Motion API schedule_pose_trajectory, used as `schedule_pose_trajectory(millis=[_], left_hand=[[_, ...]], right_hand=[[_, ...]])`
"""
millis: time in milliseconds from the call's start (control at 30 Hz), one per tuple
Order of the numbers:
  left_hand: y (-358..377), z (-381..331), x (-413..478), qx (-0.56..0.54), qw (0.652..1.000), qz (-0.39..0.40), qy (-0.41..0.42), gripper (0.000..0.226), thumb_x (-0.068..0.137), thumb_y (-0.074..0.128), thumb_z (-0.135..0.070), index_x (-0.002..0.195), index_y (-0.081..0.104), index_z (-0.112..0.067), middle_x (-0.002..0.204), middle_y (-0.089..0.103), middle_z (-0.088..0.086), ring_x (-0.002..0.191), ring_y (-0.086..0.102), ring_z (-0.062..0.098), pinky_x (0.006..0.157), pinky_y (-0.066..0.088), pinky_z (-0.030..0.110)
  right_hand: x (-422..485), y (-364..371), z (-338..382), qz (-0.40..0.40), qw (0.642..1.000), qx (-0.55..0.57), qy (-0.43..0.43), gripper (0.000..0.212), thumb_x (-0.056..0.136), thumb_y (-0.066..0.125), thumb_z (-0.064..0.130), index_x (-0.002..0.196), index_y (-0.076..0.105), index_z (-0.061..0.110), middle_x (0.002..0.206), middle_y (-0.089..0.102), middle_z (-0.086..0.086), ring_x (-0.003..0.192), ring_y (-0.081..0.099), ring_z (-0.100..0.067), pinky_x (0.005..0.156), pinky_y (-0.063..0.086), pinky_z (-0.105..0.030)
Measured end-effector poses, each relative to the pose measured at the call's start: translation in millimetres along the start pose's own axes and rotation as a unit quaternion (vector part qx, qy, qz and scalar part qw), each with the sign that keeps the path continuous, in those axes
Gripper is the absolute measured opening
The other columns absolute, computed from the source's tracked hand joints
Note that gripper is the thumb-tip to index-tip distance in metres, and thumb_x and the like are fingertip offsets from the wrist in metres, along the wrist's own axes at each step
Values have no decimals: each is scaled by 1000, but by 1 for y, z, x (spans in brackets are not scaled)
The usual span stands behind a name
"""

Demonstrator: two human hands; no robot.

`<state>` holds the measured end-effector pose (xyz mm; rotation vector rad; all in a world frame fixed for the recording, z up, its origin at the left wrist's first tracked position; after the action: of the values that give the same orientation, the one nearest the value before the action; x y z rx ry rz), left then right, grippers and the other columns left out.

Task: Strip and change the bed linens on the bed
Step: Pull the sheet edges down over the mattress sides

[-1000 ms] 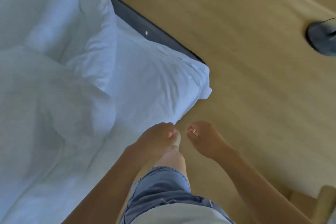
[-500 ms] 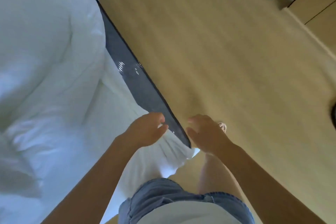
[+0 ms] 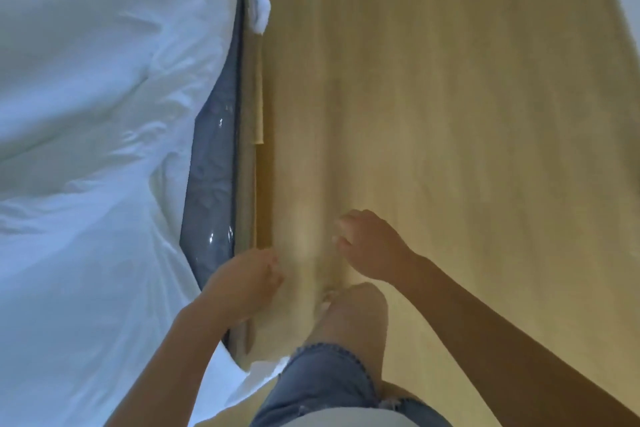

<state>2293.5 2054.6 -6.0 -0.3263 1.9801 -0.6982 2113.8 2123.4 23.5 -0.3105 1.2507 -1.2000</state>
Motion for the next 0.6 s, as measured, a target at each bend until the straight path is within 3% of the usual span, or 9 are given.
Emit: schedule_pose_trajectory(millis=[33,200,400,600], left_hand=[[-7,-5,8,-3,1000,-11,-13,19,96,48,-27,107,58,-16,106,61,0,100,60,20,88,48,33],[-70,-58,87,-42,998,-37,-21,26,95,50,-32,115,57,-18,112,62,-1,101,59,16,91,46,33],[-242,-161,212,-30,993,-106,51,30,95,48,-41,119,54,-24,104,57,-13,92,56,6,81,47,25],[-379,-234,326,1,991,-125,52,32,96,47,-41,120,53,-21,113,59,-6,89,50,7,73,37,21]], right_hand=[[15,-12,-7,-2,1000,-2,-15,18,97,39,22,88,50,11,102,51,-10,107,46,-25,85,34,-33],[110,-94,-54,-9,999,4,-51,24,95,40,22,104,55,5,106,55,-10,104,49,-26,87,39,-36],[241,-233,-95,-14,996,-13,-87,30,96,40,24,114,55,5,115,55,-11,109,48,-28,95,37,-36],[362,-368,-134,-44,995,-19,-93,33,97,40,26,119,55,6,120,54,-8,114,47,-28,97,37,-34]])
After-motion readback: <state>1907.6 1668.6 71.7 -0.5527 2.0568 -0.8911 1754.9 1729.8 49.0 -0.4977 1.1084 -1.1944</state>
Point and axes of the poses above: each hand's wrist, its own x-axis towards the middle knuckle, its own y-axis out of the palm, z = x × y, the point moved 4 cm from there along x, towards the middle knuckle
